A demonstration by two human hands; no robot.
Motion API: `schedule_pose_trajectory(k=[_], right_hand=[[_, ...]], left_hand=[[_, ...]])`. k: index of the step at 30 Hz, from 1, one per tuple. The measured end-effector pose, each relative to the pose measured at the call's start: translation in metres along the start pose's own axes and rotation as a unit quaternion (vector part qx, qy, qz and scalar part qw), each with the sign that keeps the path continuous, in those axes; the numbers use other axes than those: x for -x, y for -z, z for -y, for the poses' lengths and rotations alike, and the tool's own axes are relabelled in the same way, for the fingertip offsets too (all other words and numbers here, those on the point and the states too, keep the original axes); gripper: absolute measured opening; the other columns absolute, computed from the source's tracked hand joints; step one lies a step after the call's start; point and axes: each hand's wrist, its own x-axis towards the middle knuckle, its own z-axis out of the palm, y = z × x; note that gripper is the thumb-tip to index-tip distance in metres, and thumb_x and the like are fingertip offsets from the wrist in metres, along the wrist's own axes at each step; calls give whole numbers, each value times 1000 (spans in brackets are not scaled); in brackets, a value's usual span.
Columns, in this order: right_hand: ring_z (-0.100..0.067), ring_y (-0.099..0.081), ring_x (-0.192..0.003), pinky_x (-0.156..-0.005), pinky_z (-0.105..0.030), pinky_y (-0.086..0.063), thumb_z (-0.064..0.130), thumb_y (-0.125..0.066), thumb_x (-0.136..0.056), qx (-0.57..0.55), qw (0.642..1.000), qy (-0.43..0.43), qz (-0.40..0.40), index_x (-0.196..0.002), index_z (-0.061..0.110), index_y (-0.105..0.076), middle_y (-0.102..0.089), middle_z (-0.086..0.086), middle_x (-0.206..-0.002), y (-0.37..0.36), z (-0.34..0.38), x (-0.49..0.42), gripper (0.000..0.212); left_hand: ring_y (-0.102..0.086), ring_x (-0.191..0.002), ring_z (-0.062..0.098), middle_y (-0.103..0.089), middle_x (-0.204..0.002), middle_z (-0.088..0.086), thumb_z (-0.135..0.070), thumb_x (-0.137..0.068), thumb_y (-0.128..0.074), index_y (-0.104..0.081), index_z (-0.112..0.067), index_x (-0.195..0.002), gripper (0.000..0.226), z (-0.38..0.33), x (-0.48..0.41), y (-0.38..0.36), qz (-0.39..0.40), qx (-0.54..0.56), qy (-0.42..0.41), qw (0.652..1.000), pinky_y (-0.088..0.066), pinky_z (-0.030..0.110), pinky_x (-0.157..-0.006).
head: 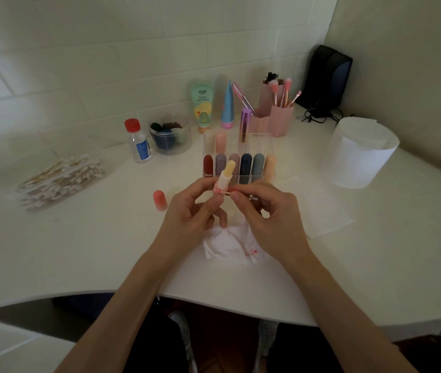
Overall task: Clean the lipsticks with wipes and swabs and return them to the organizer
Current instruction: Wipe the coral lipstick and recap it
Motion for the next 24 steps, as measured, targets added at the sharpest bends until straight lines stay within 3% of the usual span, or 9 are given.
schedule_pose_trajectory(k=[3, 7, 12, 15, 18, 22, 24], right_hand=[[-20, -63, -75, -63, -30, -51, 14, -69, -97, 3, 1000, -1, 6, -111, 17, -77, -73, 5, -93, -1, 1, 1, 17], [-17, -62, -74, -64, -26, -50, 13, -69, -96, 8, 1000, -1, 12, -111, 15, -77, -73, 7, -93, -3, 1, 1, 17], [-17, -64, -75, -65, -22, -49, 14, -70, -96, 6, 1000, -1, 2, -111, 13, -77, -73, 5, -93, -1, 2, 1, 17], [-17, -64, -76, -66, -20, -49, 16, -69, -96, 9, 1000, -3, 0, -112, 12, -77, -73, 5, -94, -2, 1, 1, 18], [-18, -65, -78, -66, -23, -51, 16, -69, -96, 3, 1000, -6, 0, -113, 14, -76, -73, 5, -94, -2, 1, 1, 18], [-19, -64, -77, -65, -26, -51, 13, -70, -96, 1, 1000, -6, -1, -112, 20, -76, -73, 4, -93, -1, 1, 2, 18], [-19, -64, -76, -65, -25, -51, 13, -70, -96, 5, 1000, -7, -1, -112, 21, -75, -73, 4, -92, -2, 1, 2, 18]], left_hand=[[-65, -63, 18, -70, -89, -7, -10, -92, -69, -67, -9, -119, 28, 2, 1, 0, -22, 6, 8, 1000, -51, 24, -61], [-67, -62, 19, -75, -103, 0, -16, -90, -68, -71, -12, -115, 26, 0, 1, 1, -34, 17, -11, 999, -56, 26, -63], [-75, -72, 32, -77, -105, 7, -3, -94, -64, -56, -8, -120, 27, -2, 1, 1, -36, 73, 25, 996, -59, 31, -66], [-74, -70, 35, -77, -104, 8, -2, -97, -60, -52, 0, -115, 20, -1, 1, 2, -34, 83, 38, 995, -52, 20, -58], [-73, -73, 25, -74, -106, 1, -7, -102, -55, -58, -5, -121, 19, 1, 0, 2, -23, 26, 11, 999, -46, 21, -53], [-60, -58, 7, -67, -78, -5, -9, -105, -49, -62, -9, -122, 21, 4, 0, 2, -22, -24, -12, 999, -41, 20, -53], [-58, -58, 5, -66, -76, -9, -10, -106, -46, -62, -10, -123, 23, 2, 1, 0, -22, -28, -13, 999, -41, 18, -54]])
